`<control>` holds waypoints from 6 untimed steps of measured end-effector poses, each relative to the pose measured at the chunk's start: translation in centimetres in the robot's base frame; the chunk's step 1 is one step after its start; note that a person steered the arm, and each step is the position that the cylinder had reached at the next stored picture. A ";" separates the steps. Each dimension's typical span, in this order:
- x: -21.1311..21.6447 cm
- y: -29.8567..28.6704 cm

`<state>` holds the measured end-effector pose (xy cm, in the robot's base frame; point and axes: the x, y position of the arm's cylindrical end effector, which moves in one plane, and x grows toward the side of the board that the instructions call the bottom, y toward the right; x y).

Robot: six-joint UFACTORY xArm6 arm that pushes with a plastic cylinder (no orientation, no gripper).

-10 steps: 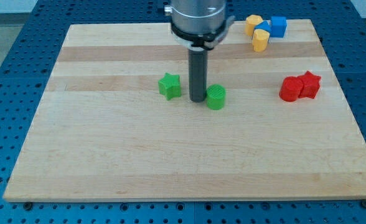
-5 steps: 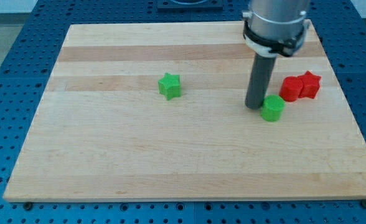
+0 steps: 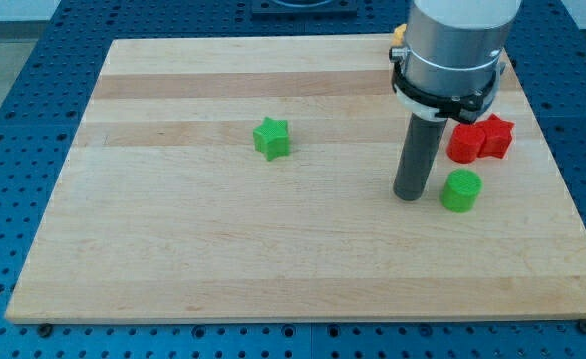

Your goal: Place the green circle at the bottom right corner if the board

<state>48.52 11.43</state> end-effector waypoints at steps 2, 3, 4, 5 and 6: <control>-0.2 -0.6; -0.5 -1.7; -1.7 -2.7; -3.7 -2.9; -3.7 -2.5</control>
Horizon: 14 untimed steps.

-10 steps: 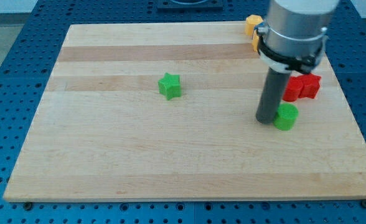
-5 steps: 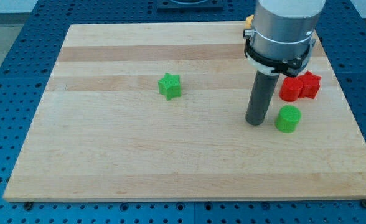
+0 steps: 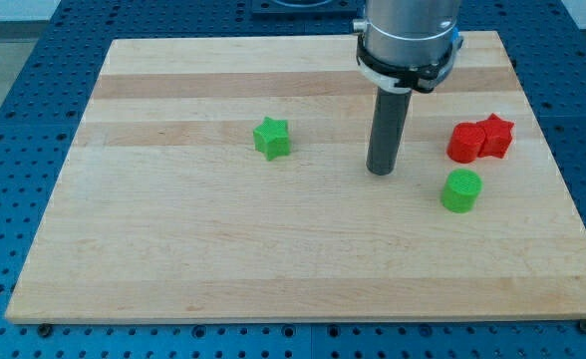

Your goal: Place the green circle at the bottom right corner if the board

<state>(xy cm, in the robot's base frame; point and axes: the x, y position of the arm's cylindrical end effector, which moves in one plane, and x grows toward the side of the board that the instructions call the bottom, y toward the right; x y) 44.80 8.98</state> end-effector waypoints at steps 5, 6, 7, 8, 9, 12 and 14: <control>5.4 7.7; 7.4 8.5; 8.9 8.4; 7.7 7.9; 7.5 9.6; 6.9 12.6; 8.8 12.7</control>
<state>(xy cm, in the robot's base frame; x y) 53.61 21.68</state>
